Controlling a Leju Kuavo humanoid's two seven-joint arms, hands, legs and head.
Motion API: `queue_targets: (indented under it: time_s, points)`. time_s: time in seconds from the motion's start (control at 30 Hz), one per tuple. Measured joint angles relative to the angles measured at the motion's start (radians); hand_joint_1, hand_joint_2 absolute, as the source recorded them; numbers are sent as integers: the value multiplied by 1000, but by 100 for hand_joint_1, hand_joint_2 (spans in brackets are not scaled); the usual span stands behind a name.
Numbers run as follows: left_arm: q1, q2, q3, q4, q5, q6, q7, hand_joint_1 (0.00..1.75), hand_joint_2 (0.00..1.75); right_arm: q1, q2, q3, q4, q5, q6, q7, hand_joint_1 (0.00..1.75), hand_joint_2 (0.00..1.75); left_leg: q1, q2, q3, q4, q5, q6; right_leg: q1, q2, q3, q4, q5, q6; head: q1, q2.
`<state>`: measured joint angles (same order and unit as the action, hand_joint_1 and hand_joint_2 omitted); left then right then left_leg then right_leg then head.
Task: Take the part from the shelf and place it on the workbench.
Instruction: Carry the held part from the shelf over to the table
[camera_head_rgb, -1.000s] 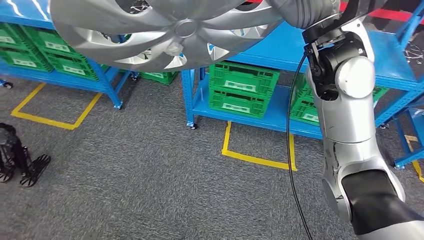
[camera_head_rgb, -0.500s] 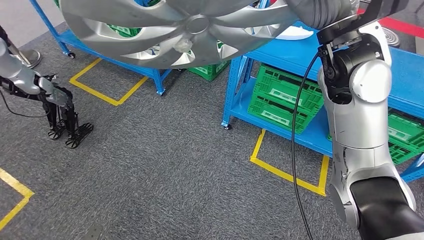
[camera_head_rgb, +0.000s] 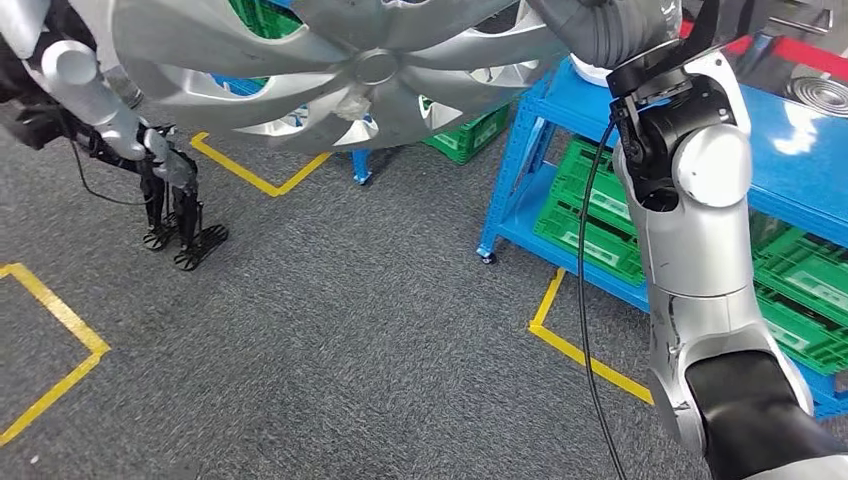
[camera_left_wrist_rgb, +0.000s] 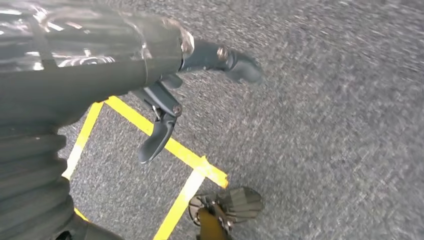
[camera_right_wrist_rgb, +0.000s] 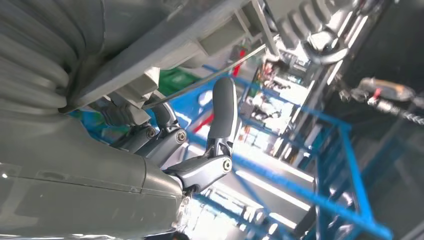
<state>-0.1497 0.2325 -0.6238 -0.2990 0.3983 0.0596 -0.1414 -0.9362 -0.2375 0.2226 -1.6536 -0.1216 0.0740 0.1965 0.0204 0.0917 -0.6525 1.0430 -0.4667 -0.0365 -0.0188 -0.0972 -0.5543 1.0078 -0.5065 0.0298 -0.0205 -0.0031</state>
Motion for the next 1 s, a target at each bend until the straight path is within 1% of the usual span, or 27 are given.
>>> queue_targets:
  time_s: [0.07,0.1,0.13,0.2,0.23,0.27,0.3,0.33,0.37,0.43,0.47,0.5,0.53,0.57,0.6,0.63,0.67,0.7,0.73,0.77,0.8,0.83,0.87,0.9,0.93,0.97,1.0]
  points:
    - [1,-2,0,1,0,1,-6,0,175,-2,4,0,1,0,0,0,175,175,-2,-24,-5,1,2,19,-4,-6,2,0,-7,7,9,0]
    - [0,-3,-1,1,0,1,-8,0,175,-2,5,0,1,0,0,0,175,175,-2,-37,-6,1,4,26,-7,8,-2,16,-24,9,13,0]
    - [-2,-3,-1,1,0,1,-9,0,175,-2,6,0,1,0,0,0,175,175,-2,-49,-6,0,6,31,-8,30,-16,52,-51,9,20,0]
    - [-6,-4,-1,2,0,1,-10,0,175,-3,7,-1,3,1,0,1,175,175,-6,-74,-7,0,9,39,-3,76,-66,171,-117,3,35,0]
    - [-7,-4,-1,2,0,1,-12,0,175,-2,8,-1,4,2,0,1,175,175,-9,-87,-8,0,10,42,1,85,-93,231,-140,-2,42,0]
    - [-7,-6,-1,3,0,2,-15,0,175,-1,8,-1,6,2,0,1,175,175,-13,-102,-8,0,11,44,5,90,-111,266,-144,-9,46,0]
    - [-6,-8,-1,4,0,3,-21,0,175,1,9,-1,7,3,0,1,175,175,-18,-116,-7,0,12,47,9,93,-115,269,-131,-17,49,0]
    - [-6,-10,-1,5,0,5,-26,0,175,2,9,-1,8,3,1,1,175,175,-22,-131,-6,0,13,49,14,99,-104,238,-101,-27,52,0]
    - [-5,-13,-1,5,0,6,-31,0,175,3,9,-1,8,3,1,0,175,175,-25,-145,-6,0,14,51,20,114,-82,180,-61,-40,53,0]
    - [-5,-22,-1,7,0,8,-36,0,175,-1,9,-1,8,3,1,0,175,175,-27,-170,-9,-1,19,51,27,152,-37,72,-8,-62,50,0]
    - [-6,-26,-1,7,0,8,-37,0,175,-4,9,-2,7,3,0,0,175,175,-24,-181,-13,-2,23,48,29,164,-24,41,1,-69,48,0]
    - [-6,-28,-1,8,0,8,-38,0,175,-6,9,-2,7,3,0,-1,175,175,-21,-192,-17,-4,27,44,31,165,-18,28,0,-71,48,0]
    - [-5,-29,-1,9,0,8,-40,0,175,-8,9,-1,7,3,0,-1,175,175,-18,-204,-20,-6,32,38,34,154,-14,16,2,-71,50,0]
    - [-4,-29,-2,10,0,8,-41,0,175,-8,10,-1,7,3,0,-1,175,175,-18,-202,-23,-7,33,35,32,141,-7,2,5,-70,53,0]
    - [-2,-30,-2,11,0,8,-43,0,175,-8,10,-1,7,3,1,-1,175,175,-21,-180,-28,-1,27,31,30,128,1,-14,10,-67,52,0]
    - [-2,-30,-3,12,0,8,-44,0,175,-9,11,0,7,3,1,-1,175,175,-24,-151,-41,22,9,26,26,114,8,-30,16,-65,48,0]
    - [-2,-30,-3,13,0,8,-45,0,175,-9,11,-1,7,3,1,-1,175,175,-23,-117,-61,64,-19,20,23,100,13,-39,21,-63,44,0]
    - [-3,-30,-3,14,0,8,-45,0,175,-9,11,-1,7,3,0,-1,175,175,-20,-95,-88,120,-50,12,22,88,14,-41,22,-63,38,0]
    - [-3,-31,-3,15,0,8,-45,0,175,-9,11,-1,7,3,0,-1,175,175,-12,-90,-115,179,-75,5,20,76,14,-41,22,-62,33,0]
    - [-3,-32,-3,17,0,8,-45,0,175,-7,11,-1,7,3,0,-1,175,175,-3,-89,-133,219,-86,-3,17,63,14,-39,20,-59,28,0]
    - [-2,-33,-3,18,0,8,-46,0,175,-4,10,0,8,3,0,-1,175,175,4,-86,-136,229,-81,-10,13,51,14,-36,18,-54,24,0]
    - [-2,-33,-4,19,0,8,-46,0,175,-2,10,0,8,3,0,-1,175,175,10,-79,-119,203,-59,-19,8,40,14,-31,13,-47,20,0]
    - [-2,-34,-4,20,0,8,-47,0,175,-1,10,0,7,3,0,-1,175,175,15,-61,-86,147,-29,-28,3,28,14,-22,6,-37,18,0]
    - [-2,-35,-4,21,0,8,-48,0,175,-1,10,0,7,3,0,-1,175,175,15,-29,-55,94,-11,-36,1,18,13,-12,-2,-26,12,0]
    - [-3,-36,-4,22,0,8,-49,0,175,-3,10,-1,7,3,0,-1,175,175,13,-1,-31,50,2,-35,1,9,11,-1,-11,-16,8,0]
    - [-3,-37,-4,23,0,8,-50,0,175,-4,10,-1,6,3,0,-1,175,175,10,21,-20,29,3,-27,3,2,10,8,-18,-8,8,0]
    - [-3,-37,-4,24,0,9,-51,0,175,-4,12,0,5,3,0,0,175,175,5,28,-22,27,-3,-14,7,-5,9,11,-21,-3,9,0]
